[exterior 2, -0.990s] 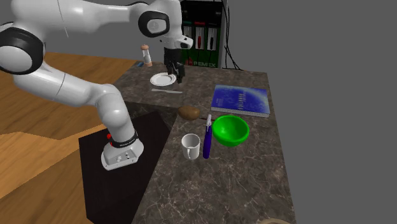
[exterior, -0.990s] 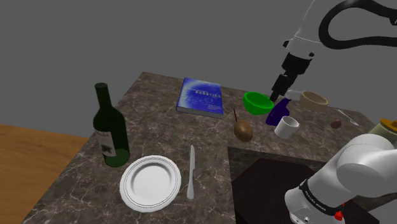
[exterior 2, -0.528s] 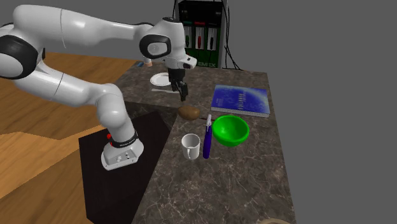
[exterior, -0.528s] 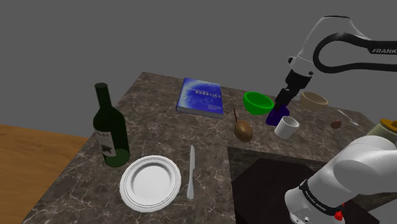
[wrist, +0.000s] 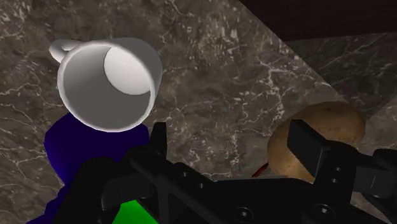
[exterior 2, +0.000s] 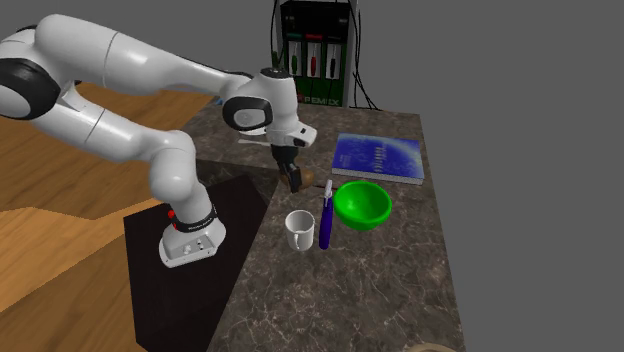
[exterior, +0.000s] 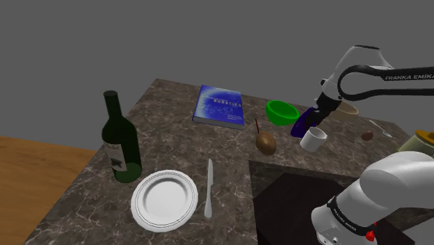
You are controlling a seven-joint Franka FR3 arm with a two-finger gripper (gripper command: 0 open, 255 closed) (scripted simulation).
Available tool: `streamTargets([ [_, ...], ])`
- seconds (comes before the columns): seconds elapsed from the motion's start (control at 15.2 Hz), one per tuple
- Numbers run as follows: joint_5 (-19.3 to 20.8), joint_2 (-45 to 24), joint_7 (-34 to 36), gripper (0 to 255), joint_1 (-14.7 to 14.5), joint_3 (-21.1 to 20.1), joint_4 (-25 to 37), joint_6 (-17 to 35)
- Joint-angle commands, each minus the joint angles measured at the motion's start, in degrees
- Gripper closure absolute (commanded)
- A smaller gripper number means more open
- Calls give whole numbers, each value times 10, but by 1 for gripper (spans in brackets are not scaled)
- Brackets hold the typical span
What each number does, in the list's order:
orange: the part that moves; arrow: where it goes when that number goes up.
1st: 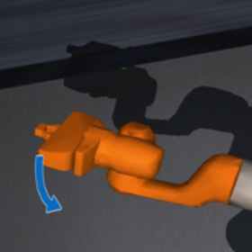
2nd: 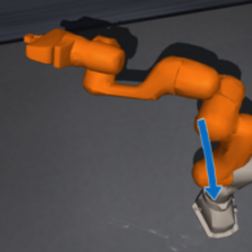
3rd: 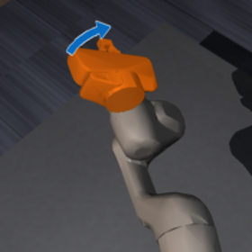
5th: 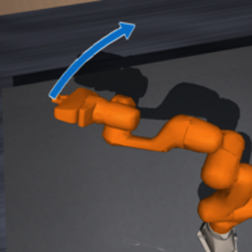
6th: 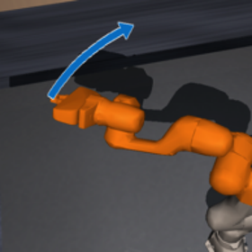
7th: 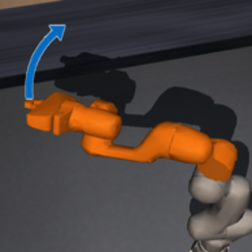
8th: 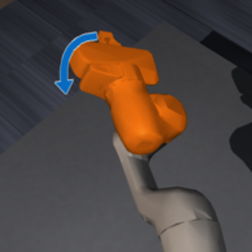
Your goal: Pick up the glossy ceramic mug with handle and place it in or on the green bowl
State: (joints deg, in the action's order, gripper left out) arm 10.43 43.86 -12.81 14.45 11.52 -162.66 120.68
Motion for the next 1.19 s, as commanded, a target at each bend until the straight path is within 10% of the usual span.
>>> streamTargets([
  [0.0,21,-17,-10,0,22,20,-18,42],
  [0.33,62,-72,-31,0,69,65,-40,133],
  [1.12,74,-143,-29,0,70,80,-62,225],
])
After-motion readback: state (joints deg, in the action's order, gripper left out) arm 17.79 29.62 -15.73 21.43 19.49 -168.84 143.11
